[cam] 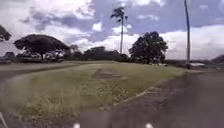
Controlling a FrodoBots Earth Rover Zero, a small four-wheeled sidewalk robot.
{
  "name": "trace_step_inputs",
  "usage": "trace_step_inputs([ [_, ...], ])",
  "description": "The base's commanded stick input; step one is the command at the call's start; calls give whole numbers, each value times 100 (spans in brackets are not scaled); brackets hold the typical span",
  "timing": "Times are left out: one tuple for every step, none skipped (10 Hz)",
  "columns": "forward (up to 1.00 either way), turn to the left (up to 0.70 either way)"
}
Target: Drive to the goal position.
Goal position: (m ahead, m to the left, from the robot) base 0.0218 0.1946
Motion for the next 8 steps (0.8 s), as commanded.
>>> trace_step_inputs([
  [0,-70],
  [0,-70],
  [0,-70],
  [0,-70],
  [0,-70],
  [0,-70],
  [0,-70],
  [0,-70],
])
